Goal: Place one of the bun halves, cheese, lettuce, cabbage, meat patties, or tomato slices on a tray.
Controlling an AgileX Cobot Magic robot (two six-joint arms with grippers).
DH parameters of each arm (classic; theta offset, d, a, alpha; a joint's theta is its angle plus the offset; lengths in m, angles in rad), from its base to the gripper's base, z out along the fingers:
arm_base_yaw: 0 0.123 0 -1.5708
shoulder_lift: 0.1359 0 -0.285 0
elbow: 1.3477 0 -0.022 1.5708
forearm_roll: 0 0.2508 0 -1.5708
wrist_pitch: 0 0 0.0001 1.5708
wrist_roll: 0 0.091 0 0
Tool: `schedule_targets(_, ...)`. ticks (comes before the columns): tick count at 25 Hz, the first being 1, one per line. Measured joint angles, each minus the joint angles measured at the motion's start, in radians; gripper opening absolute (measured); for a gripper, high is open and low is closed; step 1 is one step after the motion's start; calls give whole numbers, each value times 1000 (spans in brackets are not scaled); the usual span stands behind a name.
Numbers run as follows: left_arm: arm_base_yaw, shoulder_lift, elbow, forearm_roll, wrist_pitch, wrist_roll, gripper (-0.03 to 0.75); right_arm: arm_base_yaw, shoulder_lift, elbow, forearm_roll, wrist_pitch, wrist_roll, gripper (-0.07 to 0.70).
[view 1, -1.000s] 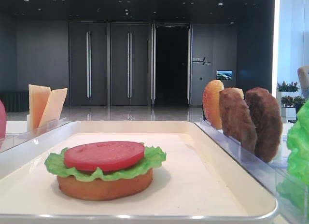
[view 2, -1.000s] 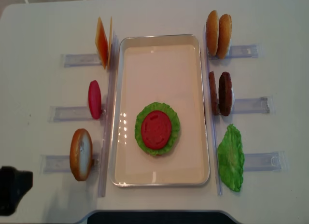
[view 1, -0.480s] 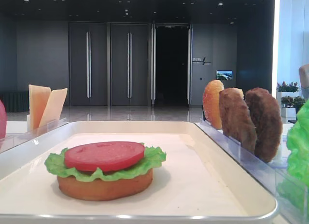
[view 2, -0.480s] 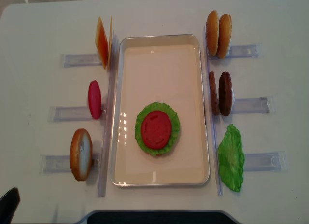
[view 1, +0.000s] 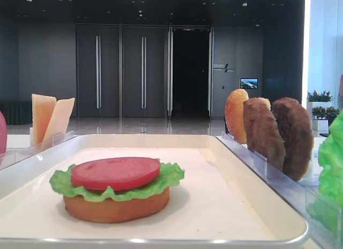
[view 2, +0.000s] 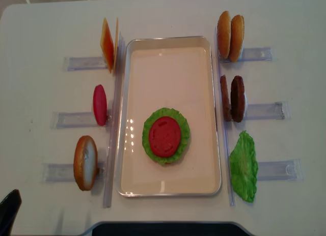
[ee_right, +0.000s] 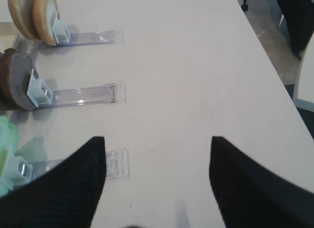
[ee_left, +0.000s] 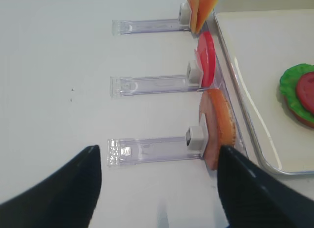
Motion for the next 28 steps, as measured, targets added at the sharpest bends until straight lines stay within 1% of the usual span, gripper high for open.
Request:
schedule_targets(4,0,0,0,0,-8,2,550,0,0,0,0,0,0,464)
schedule_targets(9,0,0,0,0,-8,2,518,0,0,0,0,0,0,464)
schedule_targets(12,0,0,0,0,-9,0,519,0,0,0,0,0,0,464)
schedule_targets(14,0,0,0,0,-9,-3,554,0,0,0,0,0,0,464)
schedule_targets(16,0,0,0,0,-9,-6,632,0,0,0,0,0,0,464)
schedule_targets(19,0,0,0,21,-9,-22,680,0,0,0,0,0,0,464)
schedule_targets(28,0,0,1,25,-9,-27,692,0,0,0,0,0,0,464)
